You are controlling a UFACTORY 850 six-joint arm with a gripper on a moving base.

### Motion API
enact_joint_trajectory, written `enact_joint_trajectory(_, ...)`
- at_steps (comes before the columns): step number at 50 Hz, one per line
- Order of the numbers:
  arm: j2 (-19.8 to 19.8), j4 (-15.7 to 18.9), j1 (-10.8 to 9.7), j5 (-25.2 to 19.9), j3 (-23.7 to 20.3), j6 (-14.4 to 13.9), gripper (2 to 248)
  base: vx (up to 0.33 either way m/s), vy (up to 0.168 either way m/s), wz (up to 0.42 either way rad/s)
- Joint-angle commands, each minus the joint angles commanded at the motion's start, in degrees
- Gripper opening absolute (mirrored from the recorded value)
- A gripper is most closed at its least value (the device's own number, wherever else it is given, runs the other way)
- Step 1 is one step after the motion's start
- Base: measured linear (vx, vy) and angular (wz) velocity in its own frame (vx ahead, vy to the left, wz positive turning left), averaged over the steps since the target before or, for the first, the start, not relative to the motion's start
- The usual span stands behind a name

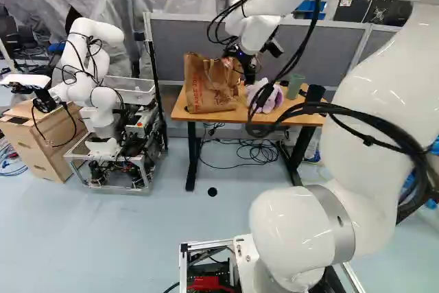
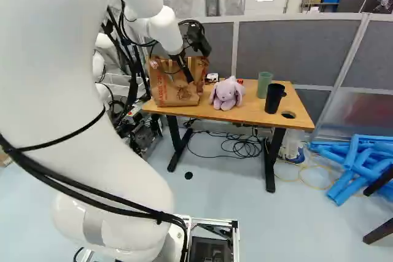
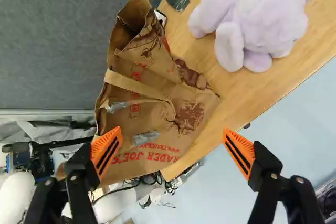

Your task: Pick up the bag on the ground and place it on the table

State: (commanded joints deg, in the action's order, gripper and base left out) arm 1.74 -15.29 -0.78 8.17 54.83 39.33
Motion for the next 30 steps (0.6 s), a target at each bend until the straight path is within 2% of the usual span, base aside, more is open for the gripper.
enact_joint_trajectory(30,-6.52,5.62,0.29,-21.38,-18.31,-14.45,247,0.0,0.0,0.0)
